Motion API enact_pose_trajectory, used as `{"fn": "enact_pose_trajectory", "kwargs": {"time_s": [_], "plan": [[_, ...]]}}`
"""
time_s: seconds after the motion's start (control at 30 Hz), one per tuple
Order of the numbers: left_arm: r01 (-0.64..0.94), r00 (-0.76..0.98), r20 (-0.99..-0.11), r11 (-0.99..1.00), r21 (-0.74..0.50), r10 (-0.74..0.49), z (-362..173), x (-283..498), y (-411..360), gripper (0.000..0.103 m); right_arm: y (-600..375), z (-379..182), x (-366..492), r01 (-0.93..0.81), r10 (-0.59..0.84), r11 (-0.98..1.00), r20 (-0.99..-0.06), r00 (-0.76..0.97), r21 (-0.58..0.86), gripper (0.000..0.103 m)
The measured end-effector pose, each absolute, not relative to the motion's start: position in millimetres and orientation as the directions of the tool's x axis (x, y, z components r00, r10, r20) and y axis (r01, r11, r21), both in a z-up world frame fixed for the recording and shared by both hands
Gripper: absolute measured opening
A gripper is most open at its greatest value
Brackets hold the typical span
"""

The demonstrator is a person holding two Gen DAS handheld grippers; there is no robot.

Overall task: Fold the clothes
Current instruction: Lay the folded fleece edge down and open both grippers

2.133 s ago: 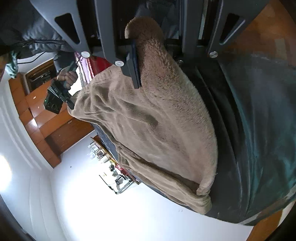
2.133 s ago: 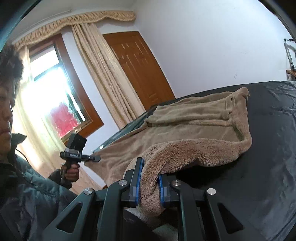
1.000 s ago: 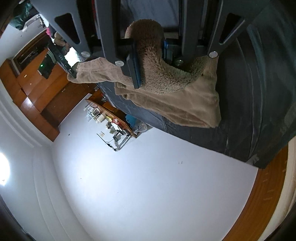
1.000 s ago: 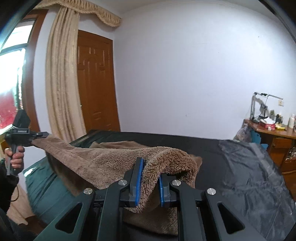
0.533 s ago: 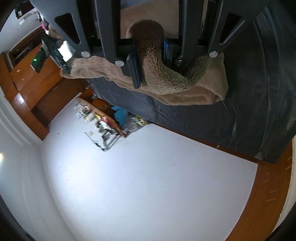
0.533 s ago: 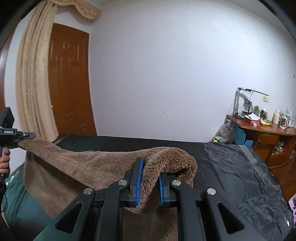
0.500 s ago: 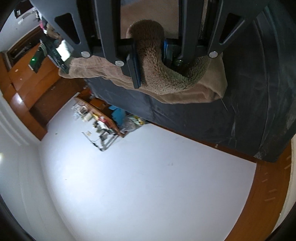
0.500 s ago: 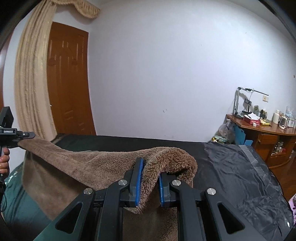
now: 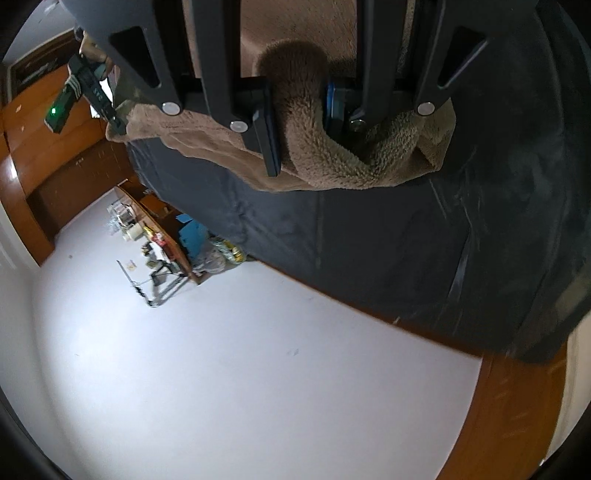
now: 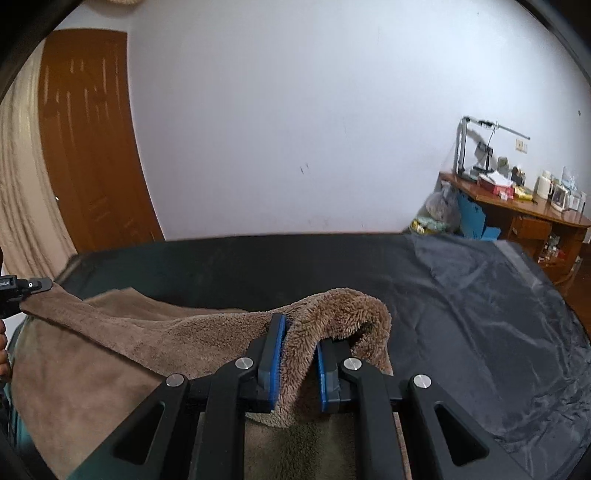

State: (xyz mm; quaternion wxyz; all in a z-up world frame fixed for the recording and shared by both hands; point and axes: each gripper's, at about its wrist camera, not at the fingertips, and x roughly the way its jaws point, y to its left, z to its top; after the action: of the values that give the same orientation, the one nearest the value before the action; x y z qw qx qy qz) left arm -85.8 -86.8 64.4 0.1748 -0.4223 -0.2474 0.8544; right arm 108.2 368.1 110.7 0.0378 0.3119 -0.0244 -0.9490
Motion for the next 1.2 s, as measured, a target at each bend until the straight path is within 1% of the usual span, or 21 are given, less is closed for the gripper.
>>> {"fn": "enact_pose_trajectory", "kwargs": {"time_s": [0.13,0.27,0.37,0.4,0.43,0.47,0.5,0.53,0.57,0.6,0.8,0.97,1.07,1.17,1.2], "plan": [[-0.031,-0.54,-0.663,-0.8,-0.6,0.518,37.8,-97.1,-90.0,0.022,370.9,95.8,92.2,0.048,-0.092,-0.995,-0.649,-0.756,0.085,0.017],[-0.015,-0.511,-0.662,-0.775,-0.632,0.549,26.9,-98.7,-93.5,0.023,371.6,89.9,92.1,0.066,-0.115,-0.993,-0.659,-0.743,0.098,0.018],[-0.019,-0.502,-0.651,-0.76,-0.65,0.569,28.2,-97.6,-94.3,0.031,370.0,90.7,94.2,0.074,-0.136,-0.99,-0.657,-0.741,0.122,0.019],[-0.021,-0.499,-0.644,-0.751,-0.66,0.58,29.4,-97.8,-94.7,0.039,372.9,90.9,91.3,0.077,-0.146,-0.988,-0.656,-0.741,0.133,0.02],[-0.02,-0.497,-0.63,-0.734,-0.679,0.596,31.5,-97.3,-95.4,0.048,373.5,92.1,92.5,0.083,-0.16,-0.986,-0.655,-0.739,0.147,0.023],[-0.018,-0.495,-0.615,-0.715,-0.699,0.614,33.7,-96.7,-96.1,0.053,374.0,93.3,93.9,0.091,-0.175,-0.983,-0.654,-0.736,0.161,0.03],[-0.014,-0.499,-0.595,-0.692,-0.722,0.63,36.7,-96.4,-97.1,0.064,374.3,96.3,97.3,0.106,-0.197,-0.978,-0.651,-0.733,0.177,0.035],[-0.009,-0.503,-0.574,-0.668,-0.744,0.646,40.0,-96.0,-98.1,0.075,375.4,99.4,99.4,0.123,-0.217,-0.974,-0.642,-0.736,0.189,0.058],[-0.004,-0.509,-0.553,-0.645,-0.764,0.66,42.7,-94.9,-99.4,0.08,376.4,102.5,101.4,0.139,-0.236,-0.97,-0.632,-0.738,0.2,0.083],[-0.003,-0.512,-0.537,-0.627,-0.779,0.67,46.6,-94.1,-100.1,0.081,377.4,105.6,103.6,0.156,-0.255,-0.965,-0.622,-0.74,0.211,0.088],[-0.028,-0.5,-0.534,-0.629,-0.777,0.682,61.0,-76.0,-95.2,0.081,370.0,124.9,124.9,0.255,-0.335,-0.942,-0.597,-0.728,0.218,0.088],[-0.055,-0.476,-0.585,-0.686,-0.726,0.657,68.3,-47.1,-95.8,0.081,349.5,117.1,143.3,0.331,-0.274,-0.942,-0.682,-0.678,0.05,0.088],[-0.056,-0.449,-0.613,-0.705,-0.707,0.651,65.0,-43.8,-87.3,0.082,332.2,104.7,146.0,0.397,-0.277,-0.918,-0.735,-0.619,0.011,0.088],[-0.034,-0.415,-0.646,-0.721,-0.692,0.641,54.9,-52.6,-73.3,0.082,313.8,93.0,133.9,0.4,-0.23,-0.916,-0.776,-0.587,-0.031,0.088],[-0.027,-0.4,-0.651,-0.718,-0.696,0.645,51.1,-57.1,-68.5,0.082,311.2,89.6,126.1,0.398,-0.227,-0.917,-0.787,-0.574,-0.026,0.088]]}}
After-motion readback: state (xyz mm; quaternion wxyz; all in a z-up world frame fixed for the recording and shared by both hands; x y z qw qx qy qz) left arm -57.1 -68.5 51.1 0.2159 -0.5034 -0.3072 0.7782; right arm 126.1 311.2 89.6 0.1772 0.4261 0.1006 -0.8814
